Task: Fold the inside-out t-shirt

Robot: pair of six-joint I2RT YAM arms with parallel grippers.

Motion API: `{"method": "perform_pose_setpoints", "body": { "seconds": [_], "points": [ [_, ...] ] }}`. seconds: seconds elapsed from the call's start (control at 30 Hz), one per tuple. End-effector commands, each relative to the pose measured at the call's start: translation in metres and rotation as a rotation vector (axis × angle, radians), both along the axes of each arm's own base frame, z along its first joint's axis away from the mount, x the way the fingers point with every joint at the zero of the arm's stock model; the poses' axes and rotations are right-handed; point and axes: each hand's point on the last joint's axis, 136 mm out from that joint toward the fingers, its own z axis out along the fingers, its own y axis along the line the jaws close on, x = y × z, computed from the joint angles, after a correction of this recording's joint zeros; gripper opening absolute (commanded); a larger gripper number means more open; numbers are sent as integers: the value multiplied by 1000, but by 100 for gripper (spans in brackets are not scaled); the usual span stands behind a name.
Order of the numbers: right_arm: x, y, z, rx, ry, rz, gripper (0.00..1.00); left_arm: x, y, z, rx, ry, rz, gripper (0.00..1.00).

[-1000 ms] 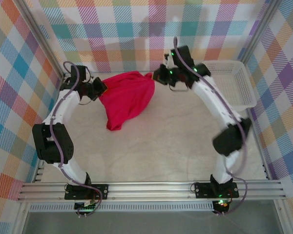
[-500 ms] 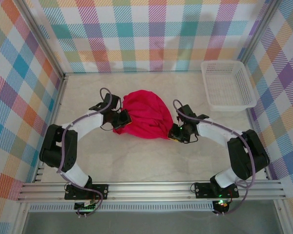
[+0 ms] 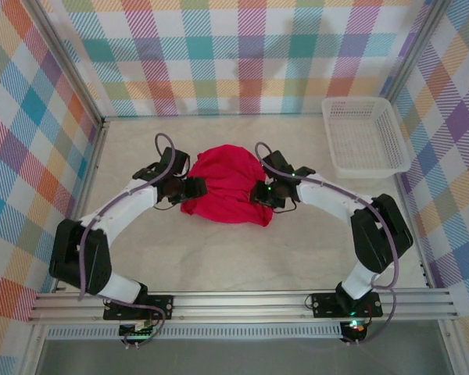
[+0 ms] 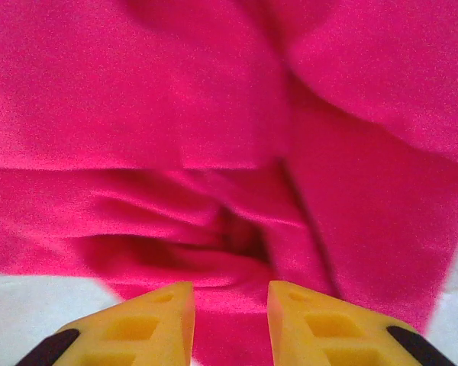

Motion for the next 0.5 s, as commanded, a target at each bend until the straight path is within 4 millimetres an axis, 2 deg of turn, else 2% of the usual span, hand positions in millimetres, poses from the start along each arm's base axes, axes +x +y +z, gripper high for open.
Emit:
{"method": "perform_pose_setpoints", "body": {
  "seconds": [0.0,0.1,0.2,0.37,0.47],
  "points": [
    [-7,-29,-7,-26,28,-128,34,-8,-31,47,35,-160,-252,73],
    [-13,-45,-12,6,39,-180,39,-17,-83,50,6,-195,-493,78],
    [-19,-58,-16,23,59,-208,46,-15,-123,41,46,-218,-670,80],
    [-27,-73,-21,79,83,-243,52,2,-162,20,144,-194,-854,80],
    [-29,-75,-20,95,80,-243,52,15,-172,0,231,-153,-919,80]
  ]
}}
